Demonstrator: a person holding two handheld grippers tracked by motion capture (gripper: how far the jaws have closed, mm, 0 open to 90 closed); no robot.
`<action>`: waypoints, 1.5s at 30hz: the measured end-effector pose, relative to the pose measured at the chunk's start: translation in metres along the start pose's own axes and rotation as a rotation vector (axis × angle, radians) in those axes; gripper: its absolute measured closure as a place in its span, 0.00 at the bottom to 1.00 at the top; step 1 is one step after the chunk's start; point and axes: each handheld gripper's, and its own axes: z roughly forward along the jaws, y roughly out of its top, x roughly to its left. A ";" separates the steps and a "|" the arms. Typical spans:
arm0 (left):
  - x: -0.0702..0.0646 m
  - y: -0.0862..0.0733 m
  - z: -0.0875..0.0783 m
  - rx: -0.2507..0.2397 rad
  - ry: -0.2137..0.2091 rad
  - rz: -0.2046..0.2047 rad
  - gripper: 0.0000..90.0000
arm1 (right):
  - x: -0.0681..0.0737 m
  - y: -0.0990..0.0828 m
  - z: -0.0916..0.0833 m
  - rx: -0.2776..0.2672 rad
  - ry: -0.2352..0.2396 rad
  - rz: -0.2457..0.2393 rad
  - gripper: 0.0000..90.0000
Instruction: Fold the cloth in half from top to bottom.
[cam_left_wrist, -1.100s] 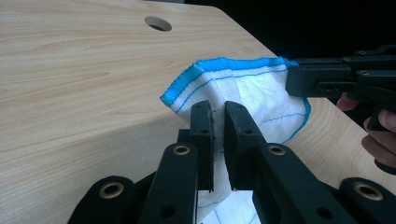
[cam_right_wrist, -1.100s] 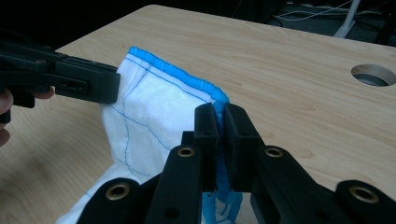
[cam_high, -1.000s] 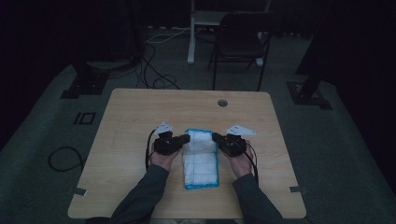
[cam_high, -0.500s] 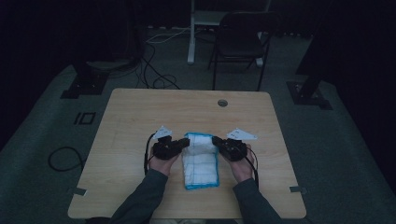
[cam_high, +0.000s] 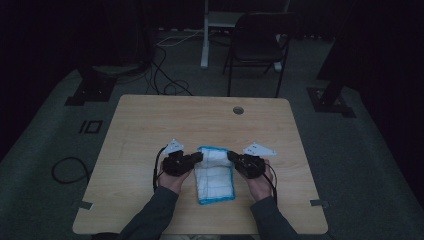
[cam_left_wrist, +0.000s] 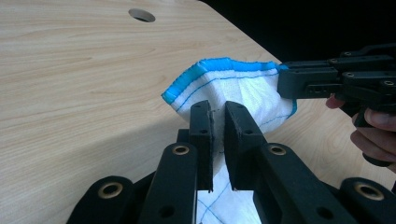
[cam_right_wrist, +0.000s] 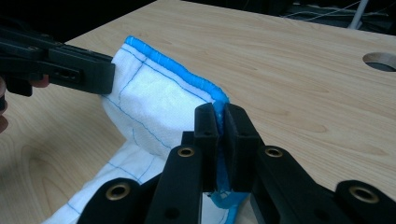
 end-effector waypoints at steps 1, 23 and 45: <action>0.000 -0.001 -0.001 0.003 -0.001 0.002 0.92 | 0.000 0.000 -0.001 0.000 0.001 -0.001 0.95; -0.006 -0.016 -0.023 -0.033 0.011 -0.013 0.86 | 0.009 -0.022 -0.006 0.031 0.021 -0.002 0.95; 0.012 -0.013 -0.003 0.044 0.067 -0.025 0.85 | 0.012 -0.030 -0.013 0.039 0.043 -0.010 0.94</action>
